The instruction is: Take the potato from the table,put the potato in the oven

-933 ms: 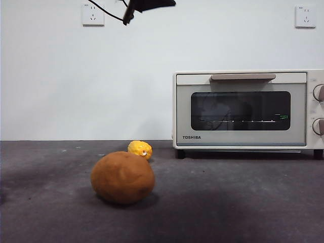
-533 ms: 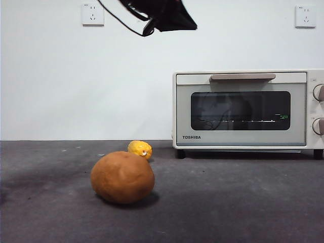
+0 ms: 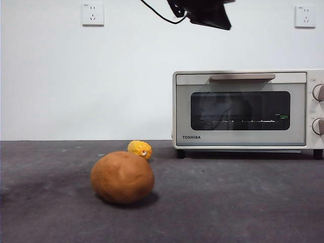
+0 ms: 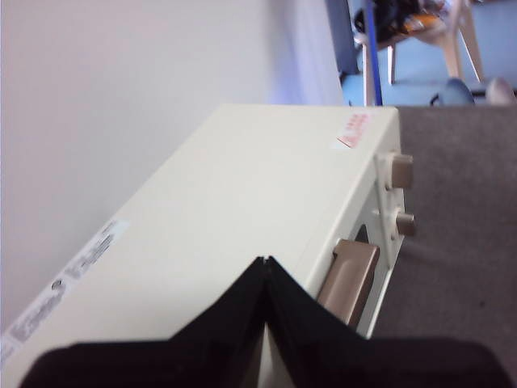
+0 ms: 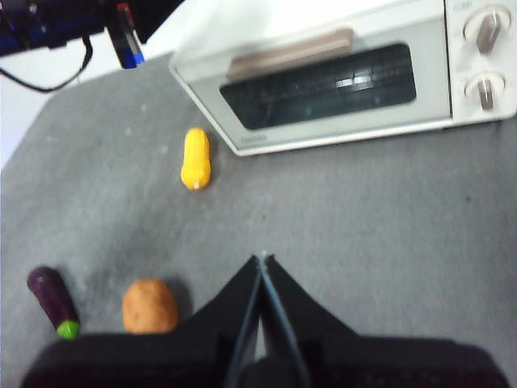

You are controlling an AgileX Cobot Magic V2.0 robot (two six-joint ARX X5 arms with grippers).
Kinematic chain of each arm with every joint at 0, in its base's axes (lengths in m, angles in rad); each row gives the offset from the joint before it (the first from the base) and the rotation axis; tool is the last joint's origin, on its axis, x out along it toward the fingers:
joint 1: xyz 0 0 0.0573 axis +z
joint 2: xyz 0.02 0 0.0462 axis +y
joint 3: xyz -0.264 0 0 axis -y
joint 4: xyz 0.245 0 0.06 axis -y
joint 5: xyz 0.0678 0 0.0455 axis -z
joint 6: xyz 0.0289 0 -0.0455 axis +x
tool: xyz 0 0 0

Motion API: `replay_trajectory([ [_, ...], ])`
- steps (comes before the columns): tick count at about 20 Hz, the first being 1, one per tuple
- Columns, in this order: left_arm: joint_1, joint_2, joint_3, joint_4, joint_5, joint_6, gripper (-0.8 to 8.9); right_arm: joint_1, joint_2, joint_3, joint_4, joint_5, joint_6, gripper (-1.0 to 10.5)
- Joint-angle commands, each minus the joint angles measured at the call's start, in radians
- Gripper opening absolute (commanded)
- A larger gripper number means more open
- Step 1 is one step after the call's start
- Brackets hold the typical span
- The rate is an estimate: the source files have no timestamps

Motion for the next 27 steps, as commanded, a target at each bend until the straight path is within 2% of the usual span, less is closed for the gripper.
replay_trajectory([
  [1, -0.001, 0.049, 0.002, 0.001, -0.008, 0.072, -0.09, 0.0, -0.001, 0.003, -0.03, -0.003, -0.033, 0.0],
  [7, -0.001, 0.126, 0.002, -0.009, -0.011, 0.061, -0.09, 0.0, -0.002, 0.003, -0.105, -0.003, -0.073, 0.0],
  [13, -0.002, 0.18, 0.002, -0.008, -0.015, 0.048, -0.09, 0.0, -0.002, 0.003, -0.106, 0.001, -0.081, 0.0],
  [21, -0.003, 0.198, 0.002, -0.122, 0.004, 0.027, -0.09, 0.0, -0.002, 0.003, -0.106, 0.001, -0.08, 0.0],
  [27, -0.003, 0.198, 0.002, -0.2, 0.049, -0.029, -0.09, 0.0, -0.002, 0.003, -0.115, -0.003, -0.071, 0.0],
])
